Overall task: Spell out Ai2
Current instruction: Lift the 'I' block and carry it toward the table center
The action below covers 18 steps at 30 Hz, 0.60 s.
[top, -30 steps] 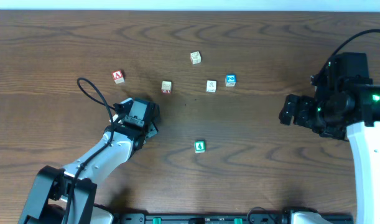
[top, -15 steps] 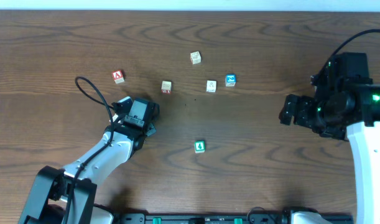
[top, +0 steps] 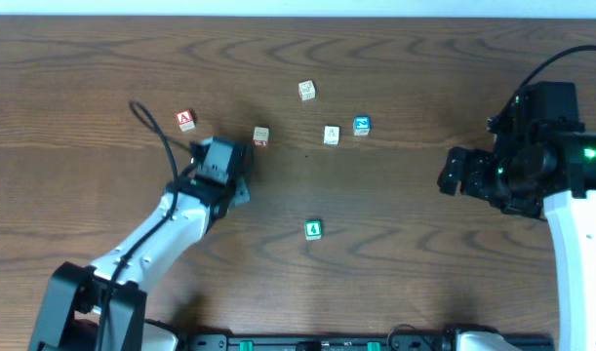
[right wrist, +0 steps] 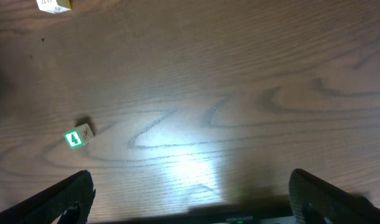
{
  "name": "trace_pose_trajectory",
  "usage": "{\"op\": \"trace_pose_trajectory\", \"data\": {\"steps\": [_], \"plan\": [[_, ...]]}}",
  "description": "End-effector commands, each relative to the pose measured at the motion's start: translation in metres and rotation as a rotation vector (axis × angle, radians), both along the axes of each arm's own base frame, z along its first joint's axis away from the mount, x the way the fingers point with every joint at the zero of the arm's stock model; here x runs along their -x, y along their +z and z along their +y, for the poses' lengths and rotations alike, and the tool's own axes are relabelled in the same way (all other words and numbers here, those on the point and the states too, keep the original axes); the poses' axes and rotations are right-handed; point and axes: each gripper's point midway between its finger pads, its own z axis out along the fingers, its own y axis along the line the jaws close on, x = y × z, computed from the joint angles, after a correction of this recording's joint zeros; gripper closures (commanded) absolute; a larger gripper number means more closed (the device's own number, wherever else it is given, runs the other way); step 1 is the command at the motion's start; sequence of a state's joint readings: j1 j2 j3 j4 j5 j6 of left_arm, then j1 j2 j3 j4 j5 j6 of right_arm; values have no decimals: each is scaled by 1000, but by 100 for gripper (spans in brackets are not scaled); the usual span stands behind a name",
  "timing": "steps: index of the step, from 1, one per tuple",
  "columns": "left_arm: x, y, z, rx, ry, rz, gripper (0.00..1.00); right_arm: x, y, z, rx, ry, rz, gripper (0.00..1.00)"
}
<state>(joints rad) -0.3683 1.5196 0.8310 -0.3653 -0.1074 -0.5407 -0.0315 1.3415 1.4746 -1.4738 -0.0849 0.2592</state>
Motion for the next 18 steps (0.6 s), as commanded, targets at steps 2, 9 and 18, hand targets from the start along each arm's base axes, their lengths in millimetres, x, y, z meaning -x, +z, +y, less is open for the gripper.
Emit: {"op": "trace_pose_trajectory", "data": {"steps": [2, 9, 18], "plan": [[-37, 53, -15, -32, -139, -103, 79, 0, 1, -3, 11, 0, -5, 1], [-64, 75, -26, -40, -178, -145, 81, 0, 1, -3, 9, -11, -4, 1], [-95, 46, -76, 7, -288, 6, 81, 1, 1, -3, 8, -15, 1, 1]]}}
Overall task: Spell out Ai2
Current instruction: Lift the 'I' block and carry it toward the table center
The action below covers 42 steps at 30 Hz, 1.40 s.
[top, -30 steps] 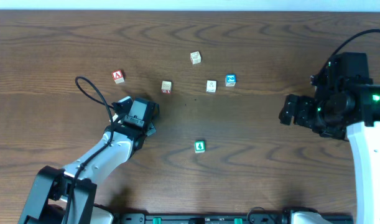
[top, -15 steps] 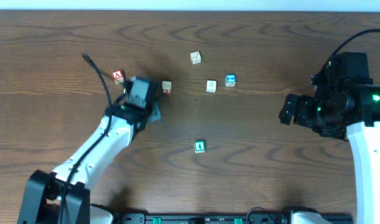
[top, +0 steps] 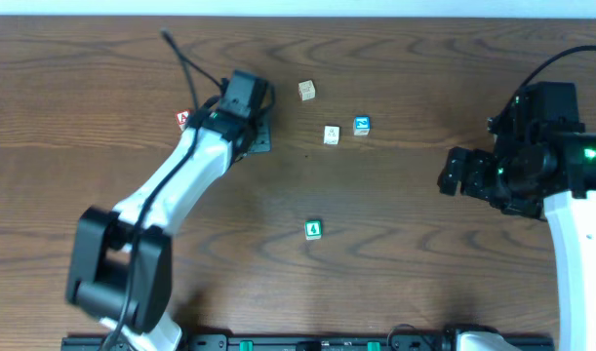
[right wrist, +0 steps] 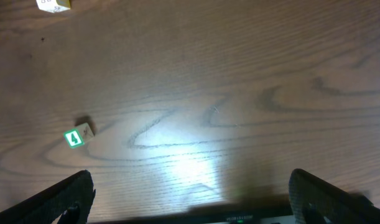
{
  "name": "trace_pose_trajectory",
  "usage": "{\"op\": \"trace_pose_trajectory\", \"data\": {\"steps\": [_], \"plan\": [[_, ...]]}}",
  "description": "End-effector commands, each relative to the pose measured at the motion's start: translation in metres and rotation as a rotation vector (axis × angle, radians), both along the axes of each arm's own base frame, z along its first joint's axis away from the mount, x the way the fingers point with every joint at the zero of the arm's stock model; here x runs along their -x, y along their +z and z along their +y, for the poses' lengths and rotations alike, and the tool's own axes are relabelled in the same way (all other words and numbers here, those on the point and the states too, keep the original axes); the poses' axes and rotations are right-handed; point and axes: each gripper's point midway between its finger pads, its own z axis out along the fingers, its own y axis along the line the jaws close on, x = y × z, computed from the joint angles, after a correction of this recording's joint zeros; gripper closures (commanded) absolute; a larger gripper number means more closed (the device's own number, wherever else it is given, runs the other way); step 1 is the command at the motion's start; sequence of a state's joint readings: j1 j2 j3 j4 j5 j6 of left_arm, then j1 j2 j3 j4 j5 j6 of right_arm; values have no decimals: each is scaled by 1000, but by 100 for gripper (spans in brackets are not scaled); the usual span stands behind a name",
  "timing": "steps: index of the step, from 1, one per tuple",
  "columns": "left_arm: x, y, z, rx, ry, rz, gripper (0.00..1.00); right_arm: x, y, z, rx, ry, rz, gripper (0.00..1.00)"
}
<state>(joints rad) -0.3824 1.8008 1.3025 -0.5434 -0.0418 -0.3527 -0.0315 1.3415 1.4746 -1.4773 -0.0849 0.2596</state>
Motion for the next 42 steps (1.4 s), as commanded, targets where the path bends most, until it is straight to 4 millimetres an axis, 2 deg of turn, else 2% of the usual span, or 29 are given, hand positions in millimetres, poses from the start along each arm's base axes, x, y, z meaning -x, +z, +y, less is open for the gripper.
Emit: {"op": "trace_pose_trajectory", "data": {"steps": [1, 8, 12, 20, 25, 32, 38, 42], "plan": [[-16, 7, -31, 28, -90, 17, 81, 0, 1, -3, 8, -15, -3, 1], [-18, -8, -79, -1, -221, 66, 81, 1, 1, -3, 8, -15, -1, 1], [-11, -24, -93, -10, -247, 91, 82, 3, 0, -3, 8, -15, 9, 1], [-8, -60, -108, 39, -255, 155, 82, 4, 0, -3, 5, -25, 13, 1], [-13, -62, -117, 65, -252, 135, 82, 5, 0, -3, 5, -25, 17, 1], [-3, -63, -129, 83, -246, 156, 84, 6, 0, -3, 5, -25, 23, 1], [-3, -64, -126, 35, -187, 135, 84, 7, -1, -3, 5, -25, 26, 1], [-9, -64, -115, -15, -128, 106, 85, 7, -1, -3, 5, -25, 26, 1]]}}
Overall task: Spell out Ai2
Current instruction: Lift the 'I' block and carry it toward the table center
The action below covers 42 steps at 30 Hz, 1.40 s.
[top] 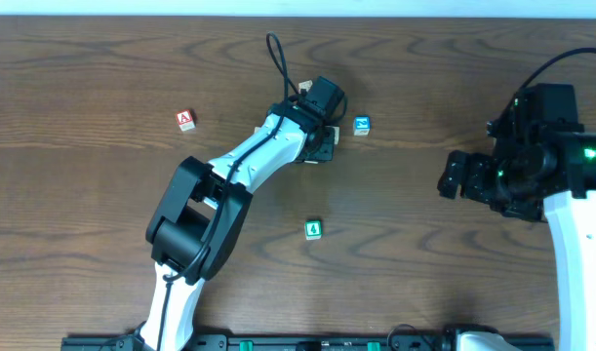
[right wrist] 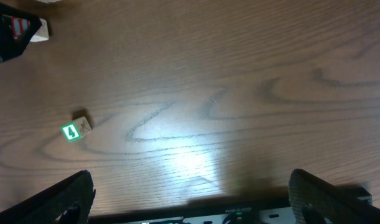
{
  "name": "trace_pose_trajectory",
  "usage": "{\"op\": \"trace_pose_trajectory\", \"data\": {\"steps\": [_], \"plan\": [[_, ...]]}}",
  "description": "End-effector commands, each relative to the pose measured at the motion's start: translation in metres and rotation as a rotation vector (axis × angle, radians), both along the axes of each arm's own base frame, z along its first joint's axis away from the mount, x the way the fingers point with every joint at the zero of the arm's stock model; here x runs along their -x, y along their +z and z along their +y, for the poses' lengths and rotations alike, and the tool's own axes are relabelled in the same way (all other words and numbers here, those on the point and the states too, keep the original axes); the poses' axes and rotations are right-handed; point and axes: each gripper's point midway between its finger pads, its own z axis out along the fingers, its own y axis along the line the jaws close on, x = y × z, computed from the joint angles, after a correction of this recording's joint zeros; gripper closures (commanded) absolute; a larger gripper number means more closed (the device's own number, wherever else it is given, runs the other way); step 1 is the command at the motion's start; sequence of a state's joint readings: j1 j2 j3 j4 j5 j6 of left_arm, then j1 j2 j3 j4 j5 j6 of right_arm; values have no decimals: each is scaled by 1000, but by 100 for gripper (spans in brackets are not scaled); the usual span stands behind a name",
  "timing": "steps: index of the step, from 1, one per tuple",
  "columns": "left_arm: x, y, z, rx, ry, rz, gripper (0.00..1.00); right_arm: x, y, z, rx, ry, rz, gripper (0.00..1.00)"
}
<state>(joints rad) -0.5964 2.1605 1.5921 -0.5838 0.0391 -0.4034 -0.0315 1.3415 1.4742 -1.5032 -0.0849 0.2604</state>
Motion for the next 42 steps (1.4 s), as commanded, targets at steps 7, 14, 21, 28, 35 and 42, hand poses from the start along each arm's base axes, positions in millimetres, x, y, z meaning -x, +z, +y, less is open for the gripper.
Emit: {"op": "trace_pose_trajectory", "data": {"steps": [7, 14, 21, 28, 35, 42], "plan": [[-14, 3, 16, -71, 105, -59, 84, 0, 1, -3, 7, -24, -2, 1], [-16, 4, 14, -51, 130, -63, 83, 1, 1, -3, 7, -24, 1, 1], [-14, 1, 11, -38, 127, -47, 80, 1, 1, -3, 7, -24, 1, 1], [-11, -3, 13, -43, 130, -41, 74, 1, 1, -3, 7, -24, 1, 1], [-11, -3, 13, -42, 130, -39, 72, 1, 1, -3, 7, -24, 1, 1], [-11, -3, 13, -41, 130, -38, 64, 1, 1, -3, 7, -24, 1, 1]]}}
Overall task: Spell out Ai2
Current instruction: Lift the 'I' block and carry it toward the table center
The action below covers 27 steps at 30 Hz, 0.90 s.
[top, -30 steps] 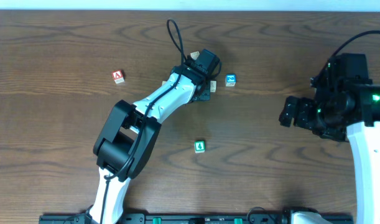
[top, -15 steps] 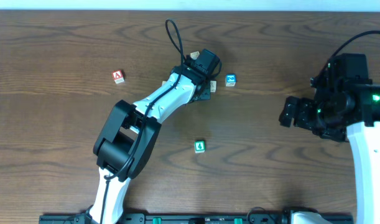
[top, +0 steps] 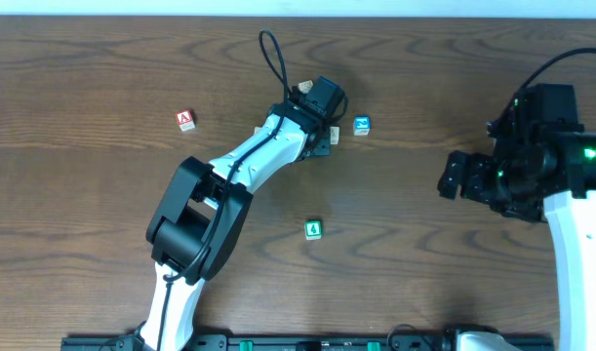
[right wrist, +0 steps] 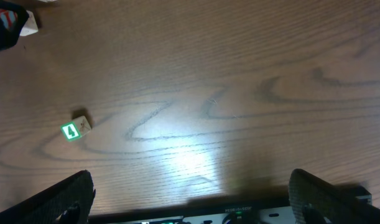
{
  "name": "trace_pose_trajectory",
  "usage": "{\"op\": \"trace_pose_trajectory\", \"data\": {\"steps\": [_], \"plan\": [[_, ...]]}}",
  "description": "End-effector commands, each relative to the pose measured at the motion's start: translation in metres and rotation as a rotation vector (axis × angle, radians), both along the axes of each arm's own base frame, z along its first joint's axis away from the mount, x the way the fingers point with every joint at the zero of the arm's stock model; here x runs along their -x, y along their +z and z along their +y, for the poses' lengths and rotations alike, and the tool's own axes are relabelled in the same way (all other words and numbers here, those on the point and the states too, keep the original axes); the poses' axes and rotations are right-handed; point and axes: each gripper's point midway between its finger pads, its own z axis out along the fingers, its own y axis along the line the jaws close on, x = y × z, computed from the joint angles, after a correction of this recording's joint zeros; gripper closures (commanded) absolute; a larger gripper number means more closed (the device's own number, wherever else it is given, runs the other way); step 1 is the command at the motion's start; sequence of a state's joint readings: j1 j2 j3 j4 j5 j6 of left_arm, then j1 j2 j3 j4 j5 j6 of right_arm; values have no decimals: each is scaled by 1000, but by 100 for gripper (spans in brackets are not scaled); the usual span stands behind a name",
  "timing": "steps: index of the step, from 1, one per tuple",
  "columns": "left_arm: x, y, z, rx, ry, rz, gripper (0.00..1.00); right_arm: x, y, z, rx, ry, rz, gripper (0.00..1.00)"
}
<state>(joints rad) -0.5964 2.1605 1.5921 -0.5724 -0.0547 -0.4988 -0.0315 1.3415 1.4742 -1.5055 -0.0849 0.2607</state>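
Observation:
My left gripper (top: pixel 322 136) reaches into the cluster of letter blocks at the far middle of the table. In the right wrist view a red-marked block (right wrist: pixel 9 18) shows in its dark fingers, right beside a white block (top: pixel 334 134). A blue block (top: pixel 361 125) lies just to the right. The red A block (top: pixel 185 120) sits alone at the far left. A green block (top: pixel 313 229) lies nearer the front. My right gripper (right wrist: pixel 190 208) hovers open and empty at the right.
A tan block (top: pixel 300 90) is half hidden behind the left arm's cable. The left arm stretches diagonally from the front left base to the cluster. The bare wooden table (top: pixel 454 68) fills the rest of the view.
The left gripper has shifted slightly farther back at the white block, sliding toward the corner of the right wrist view. The right arm has not moved.
The left gripper first stood beside a tan red-marked block at the left centre, then covered it. By 1.4 s ago that spot was bare and the gripper, with the red-marked block, was at the white block, where it stays now.

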Motion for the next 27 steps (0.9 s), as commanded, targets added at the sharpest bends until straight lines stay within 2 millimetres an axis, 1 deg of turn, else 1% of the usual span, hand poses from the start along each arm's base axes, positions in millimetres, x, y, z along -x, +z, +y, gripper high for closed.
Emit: {"op": "trace_pose_trajectory", "data": {"steps": [1, 10, 15, 19, 22, 24, 25, 27], "plan": [[0, -5, 1, -3, 9, 9, 63, 0, 1, -3, 7, -23, -1, 1], [0, -5, 1, -2, 12, 9, 62, 0, 1, -3, 7, -23, -1, 1], [-3, -3, 0, 6, 4, -4, 48, 0, 1, -3, 7, -23, -1, 1], [-4, 7, -6, 25, -43, -14, 45, 0, 1, -5, 15, -25, -1, 1], [-6, 26, -7, 33, -61, -50, 45, 1, 1, -6, 22, -26, 0, 1], [-9, 49, -6, 39, -88, -96, 42, 0, 1, -6, 23, -26, 0, 1], [-10, 65, -4, 42, -109, -127, 40, 0, 1, -6, 23, -27, -1, 1], [-10, 95, 5, 20, -115, -183, 36, 0, 1, -6, 23, -27, -3, 1]]}}
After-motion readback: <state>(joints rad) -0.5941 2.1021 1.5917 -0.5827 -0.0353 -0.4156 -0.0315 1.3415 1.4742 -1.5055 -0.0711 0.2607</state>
